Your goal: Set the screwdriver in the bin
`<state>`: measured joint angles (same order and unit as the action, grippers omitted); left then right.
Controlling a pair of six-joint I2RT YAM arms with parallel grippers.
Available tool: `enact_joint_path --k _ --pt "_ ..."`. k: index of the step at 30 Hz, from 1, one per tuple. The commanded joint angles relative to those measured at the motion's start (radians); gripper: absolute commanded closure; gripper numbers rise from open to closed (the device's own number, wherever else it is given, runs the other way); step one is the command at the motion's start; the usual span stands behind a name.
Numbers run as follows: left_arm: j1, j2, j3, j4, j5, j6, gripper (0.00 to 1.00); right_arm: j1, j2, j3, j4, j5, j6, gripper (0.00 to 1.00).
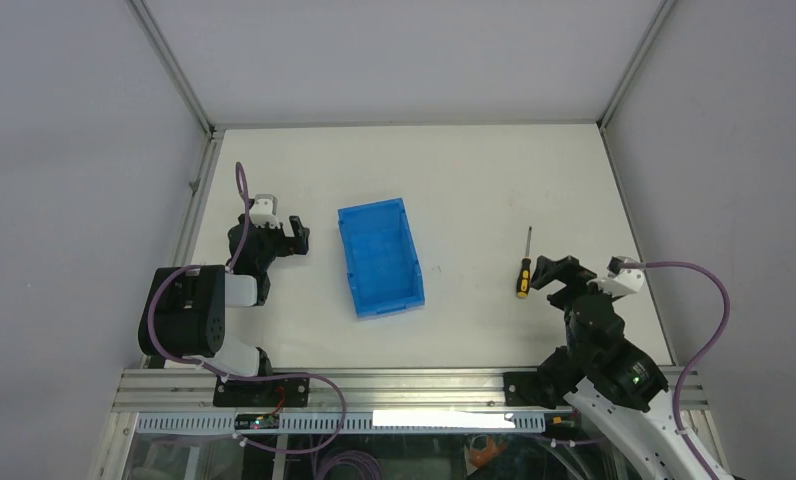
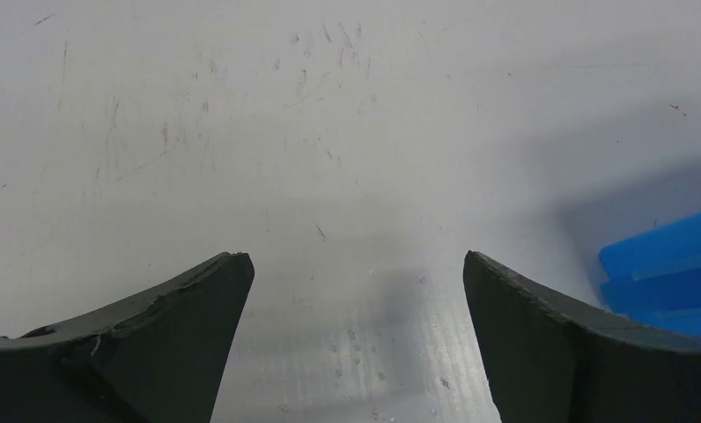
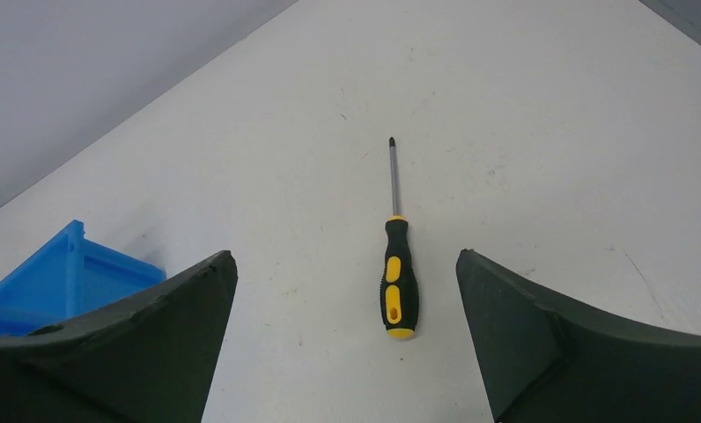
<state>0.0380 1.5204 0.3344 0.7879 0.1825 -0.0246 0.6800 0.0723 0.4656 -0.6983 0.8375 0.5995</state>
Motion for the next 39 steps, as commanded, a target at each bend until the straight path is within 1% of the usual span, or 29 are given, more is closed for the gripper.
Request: enact_joint_path --k 1,3,6,7,9,10,11,12,13,14,15,17,18,19,20,21,23,25,28,31,34,36,37,39 --pt "-0.011 -0.014 0.024 0.068 -0.009 -0.003 0.01 0.0 0.006 0.033 0.103 -0.013 -0.004 0.01" --pt "-0.012 -0.014 0.023 0.068 -0.009 -0.003 0.01 -0.001 0.008 0.032 0.185 -0.102 -0.068 0.01" --pt "-0.01 -0.013 0.023 0.068 -0.008 -0.003 0.01 0.0 0.021 0.05 0.366 -0.324 -0.239 0.01" --pt "-0.012 -0.015 0.023 0.068 -0.009 -0.003 0.01 -0.001 0.037 0.064 0.433 -0.373 -0.272 0.01" --pt "-0.011 -0.014 0.023 0.068 -0.009 -0.003 0.01 0.0 0.126 0.15 0.479 -0.4 -0.31 0.02" --pt "-0.01 -0.015 0.023 0.068 -0.008 -0.003 0.01 -0.001 0.2 0.222 0.449 -0.366 -0.321 0.03" --pt "-0.011 -0.014 0.023 0.068 -0.008 -0.003 0.01 0.0 0.303 0.327 0.373 -0.305 -0.326 0.04" --pt "-0.01 -0.014 0.023 0.068 -0.009 -0.003 0.01 0.0 0.414 0.443 0.265 -0.228 -0.33 0.04" --pt "-0.012 -0.013 0.023 0.068 -0.009 -0.003 0.01 -0.002 0.548 0.559 0.11 -0.143 -0.334 0.03" --pt "-0.012 -0.013 0.023 0.068 -0.009 -0.003 0.01 -0.004 0.721 0.706 -0.005 -0.047 -0.34 0.02" --pt "-0.011 -0.014 0.023 0.068 -0.009 -0.003 0.01 -0.014 0.798 0.766 -0.101 -0.024 -0.341 0.01" --pt "-0.012 -0.014 0.023 0.067 -0.009 -0.003 0.01 -0.118 0.994 0.921 -0.244 -0.148 -0.33 0.01" --pt "-0.011 -0.013 0.023 0.067 -0.008 -0.003 0.01 -0.208 1.07 0.963 -0.276 -0.356 -0.315 0.01" --pt "-0.01 -0.014 0.023 0.068 -0.009 -0.003 0.01 -0.317 1.125 0.975 -0.283 -0.49 -0.308 0.01" --pt "-0.011 -0.013 0.023 0.068 -0.009 -0.003 0.01 -0.381 1.173 0.962 -0.284 -0.566 -0.3 0.01" --pt "-0.01 -0.014 0.023 0.068 -0.009 -0.004 0.01 -0.423 1.23 0.944 -0.287 -0.598 -0.294 0.01" --pt "-0.011 -0.014 0.023 0.068 -0.009 -0.003 0.01 -0.475 1.282 0.874 -0.265 -0.615 -0.292 0.01" --pt "-0.011 -0.014 0.023 0.067 -0.009 -0.003 0.01 -0.513 1.333 0.778 -0.207 -0.658 -0.3 0.02" --pt "-0.011 -0.013 0.024 0.067 -0.009 -0.003 0.01 -0.549 1.402 0.661 -0.131 -0.757 -0.308 0.07" --pt "-0.012 -0.014 0.023 0.068 -0.009 -0.003 0.01 -0.552 1.444 0.548 -0.071 -0.773 -0.296 0.09" --pt "-0.012 -0.014 0.023 0.068 -0.009 -0.003 0.01 -0.553 1.47 0.482 -0.008 -0.773 -0.28 0.11" --pt "-0.011 -0.014 0.023 0.068 -0.009 -0.003 0.01 -0.553 1.499 0.466 0.016 -0.777 -0.277 0.17" --pt "-0.011 -0.014 0.023 0.068 -0.009 -0.003 0.01 -0.553 1.519 0.466 0.022 -0.773 -0.28 0.22" --pt "-0.011 -0.013 0.023 0.068 -0.008 -0.003 0.01 -0.552 1.562 0.482 0.019 -0.752 -0.289 0.38"
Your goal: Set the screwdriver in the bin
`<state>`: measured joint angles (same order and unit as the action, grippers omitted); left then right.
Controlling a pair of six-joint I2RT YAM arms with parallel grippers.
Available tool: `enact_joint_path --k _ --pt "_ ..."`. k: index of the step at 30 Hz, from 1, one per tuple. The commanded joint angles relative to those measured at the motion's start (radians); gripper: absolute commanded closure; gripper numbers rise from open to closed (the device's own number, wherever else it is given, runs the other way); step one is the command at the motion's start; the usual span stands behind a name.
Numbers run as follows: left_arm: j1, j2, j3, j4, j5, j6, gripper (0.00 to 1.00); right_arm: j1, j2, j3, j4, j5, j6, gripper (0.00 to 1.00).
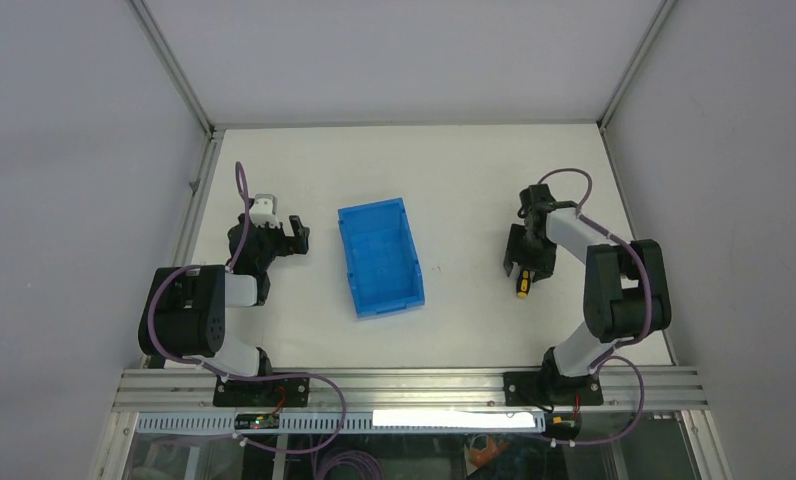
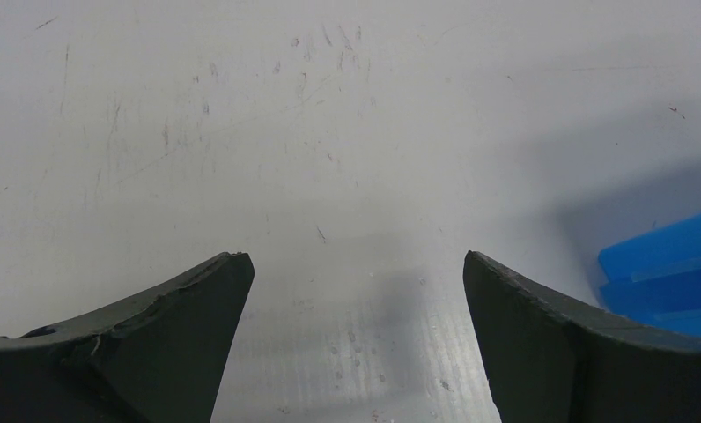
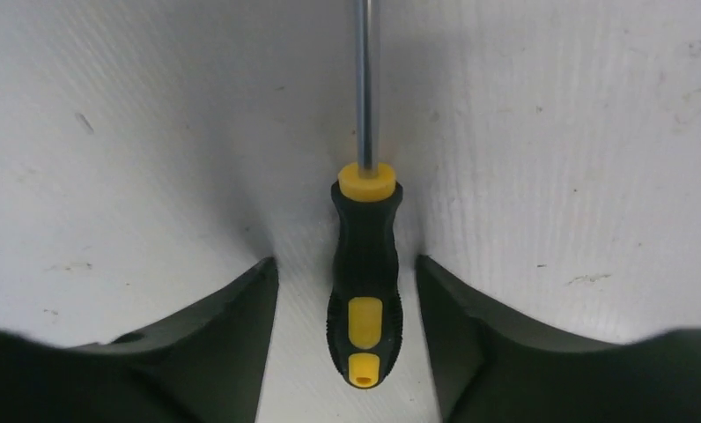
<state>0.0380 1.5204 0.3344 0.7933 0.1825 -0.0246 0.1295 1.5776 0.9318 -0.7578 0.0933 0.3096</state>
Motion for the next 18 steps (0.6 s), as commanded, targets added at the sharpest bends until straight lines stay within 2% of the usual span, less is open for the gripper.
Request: enact_joint_path --k 1,3,5,6,7,15,18 --pt "-0.011 -0.014 0.024 0.062 -0.009 -0.003 0.01 -0.002 0.075 0.027 0.071 0.008 -0.002 0.44" --pt "-0.01 -0.014 0.023 0.062 -0.009 -0.003 0.01 -0.001 0.099 0.039 0.065 0.02 -0.011 0.58" --pt "-0.011 -0.014 0.023 0.063 -0.009 -0.003 0.01 -0.001 0.102 0.052 0.053 0.018 -0.018 0.79" --pt "-0.011 -0.013 0.023 0.062 -0.009 -0.003 0.01 -0.001 0.093 0.063 0.033 0.014 -0.025 0.94" --pt "-0.012 -0.014 0.023 0.063 -0.009 -0.003 0.01 0.002 0.08 0.085 0.01 0.009 -0.031 1.0" --pt "-0.011 -0.014 0.023 0.062 -0.009 -0.003 0.01 0.01 -0.062 0.367 -0.352 -0.04 -0.07 1.0" --pt "-0.011 -0.015 0.023 0.062 -0.008 -0.003 0.01 0.021 -0.11 0.477 -0.472 -0.03 -0.034 1.0"
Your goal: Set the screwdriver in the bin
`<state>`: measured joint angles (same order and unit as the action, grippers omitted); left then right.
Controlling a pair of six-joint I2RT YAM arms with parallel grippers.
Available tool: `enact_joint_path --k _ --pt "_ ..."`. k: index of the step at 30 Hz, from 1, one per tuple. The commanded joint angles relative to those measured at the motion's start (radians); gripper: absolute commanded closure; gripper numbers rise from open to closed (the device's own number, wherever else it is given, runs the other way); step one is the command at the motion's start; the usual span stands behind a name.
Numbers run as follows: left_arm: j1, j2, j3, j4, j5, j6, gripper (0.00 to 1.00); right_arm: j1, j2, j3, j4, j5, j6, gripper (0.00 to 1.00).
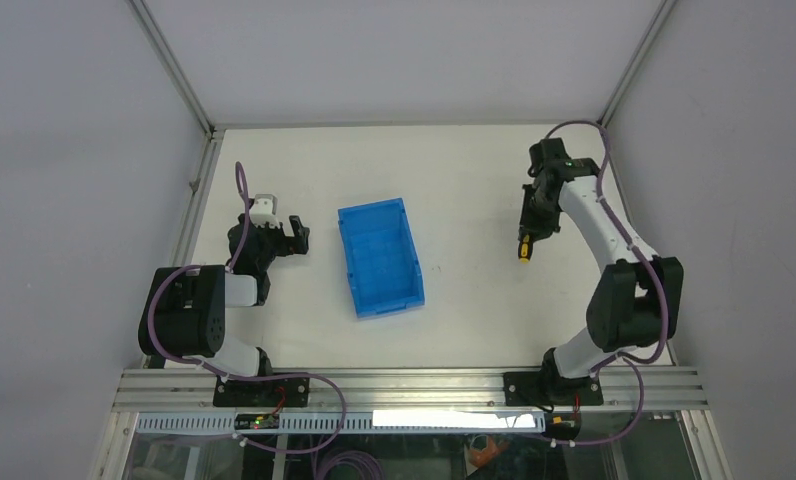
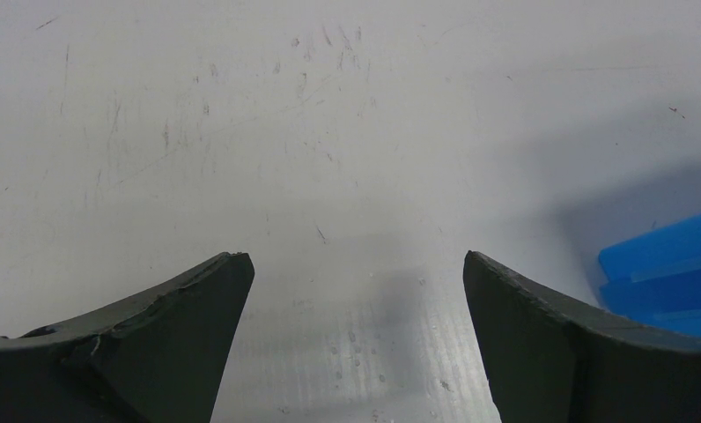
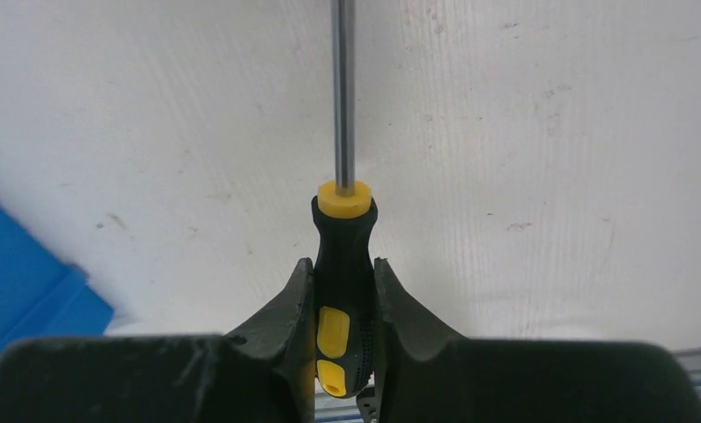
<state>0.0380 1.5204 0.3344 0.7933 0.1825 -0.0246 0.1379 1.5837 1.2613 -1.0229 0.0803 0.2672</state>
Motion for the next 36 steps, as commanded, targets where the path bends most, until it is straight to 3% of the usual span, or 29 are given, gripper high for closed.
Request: enact_joint_path --k 1,9,15,23,27,36 --pt "-0.01 -0.014 0.023 0.063 -0.008 -0.003 0.01 0.016 -0.136 0.181 -0.236 -0.028 0.015 1.0" --pt "-0.011 -0.014 0.023 0.063 -0.008 -0.003 0.01 0.099 -0.215 0.382 -0.359 -0.059 0.091 1.0" --pt "-0.012 -0.014 0.023 0.063 -0.009 -0.003 0.01 0.444 -0.196 0.396 -0.19 -0.023 0.214 1.0" --pt "-0.011 -0.014 0.023 0.062 -0.009 -0.003 0.01 0.811 0.078 0.555 -0.079 0.064 0.226 1.0" --pt "-0.011 -0.014 0.024 0.061 -0.009 -0.003 0.01 0.868 0.189 0.562 -0.016 0.038 0.191 1.0" --pt "-0.012 -0.013 0.023 0.063 -0.009 -0.003 0.01 0.875 0.409 0.486 0.08 0.006 0.142 1.0"
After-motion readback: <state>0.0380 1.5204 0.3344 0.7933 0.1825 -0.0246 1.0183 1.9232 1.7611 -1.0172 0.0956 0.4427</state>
